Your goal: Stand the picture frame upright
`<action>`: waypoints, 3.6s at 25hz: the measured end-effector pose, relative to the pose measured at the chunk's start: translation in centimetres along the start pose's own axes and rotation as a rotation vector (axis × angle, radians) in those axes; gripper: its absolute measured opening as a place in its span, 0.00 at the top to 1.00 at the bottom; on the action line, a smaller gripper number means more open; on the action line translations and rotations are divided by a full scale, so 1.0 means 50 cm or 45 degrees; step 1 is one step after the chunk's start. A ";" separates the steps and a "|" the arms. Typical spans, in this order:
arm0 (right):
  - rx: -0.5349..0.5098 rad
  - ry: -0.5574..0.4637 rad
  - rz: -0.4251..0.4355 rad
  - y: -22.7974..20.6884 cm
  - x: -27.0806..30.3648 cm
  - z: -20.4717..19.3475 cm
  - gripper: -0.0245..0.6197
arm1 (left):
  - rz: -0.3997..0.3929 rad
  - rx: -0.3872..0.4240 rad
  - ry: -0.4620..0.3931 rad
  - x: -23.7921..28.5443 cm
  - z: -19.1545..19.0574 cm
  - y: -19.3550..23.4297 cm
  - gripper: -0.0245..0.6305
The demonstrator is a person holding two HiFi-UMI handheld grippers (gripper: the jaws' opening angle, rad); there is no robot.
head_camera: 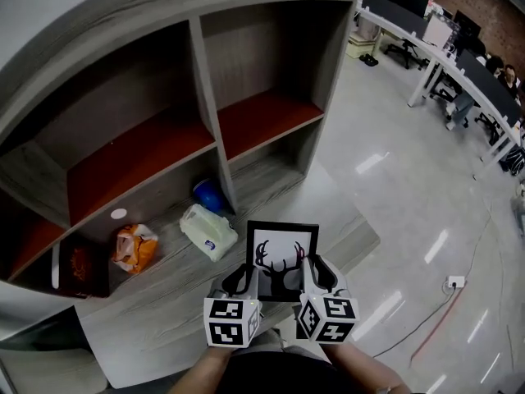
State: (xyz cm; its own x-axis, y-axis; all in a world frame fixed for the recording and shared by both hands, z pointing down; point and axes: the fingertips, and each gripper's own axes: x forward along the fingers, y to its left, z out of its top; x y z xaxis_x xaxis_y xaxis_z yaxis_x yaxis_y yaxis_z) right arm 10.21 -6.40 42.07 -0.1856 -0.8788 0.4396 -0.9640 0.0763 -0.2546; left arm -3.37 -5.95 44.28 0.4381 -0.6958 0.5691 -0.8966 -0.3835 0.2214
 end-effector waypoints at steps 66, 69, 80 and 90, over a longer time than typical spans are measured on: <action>-0.276 0.123 0.607 -0.063 0.329 0.154 0.85 | 0.602 -0.281 -0.180 0.197 0.129 0.025 0.86; -0.288 0.117 0.616 -0.063 0.343 0.162 0.85 | 0.617 -0.288 -0.193 0.206 0.138 0.028 0.86; -0.316 0.082 0.645 -0.062 0.396 0.184 0.85 | 0.680 -0.288 -0.239 0.243 0.167 0.050 0.86; -0.349 0.027 0.648 -0.035 0.436 0.209 0.85 | 0.722 -0.323 -0.299 0.257 0.191 0.084 0.86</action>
State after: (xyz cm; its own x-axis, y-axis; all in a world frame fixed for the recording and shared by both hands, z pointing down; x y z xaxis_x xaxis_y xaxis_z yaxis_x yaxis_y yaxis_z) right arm 9.82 -30.60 43.09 -0.6401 -0.6899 0.3381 -0.7657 0.6087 -0.2077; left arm -0.90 -22.32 44.99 -0.1296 -0.8725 0.4711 -0.9671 0.2161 0.1341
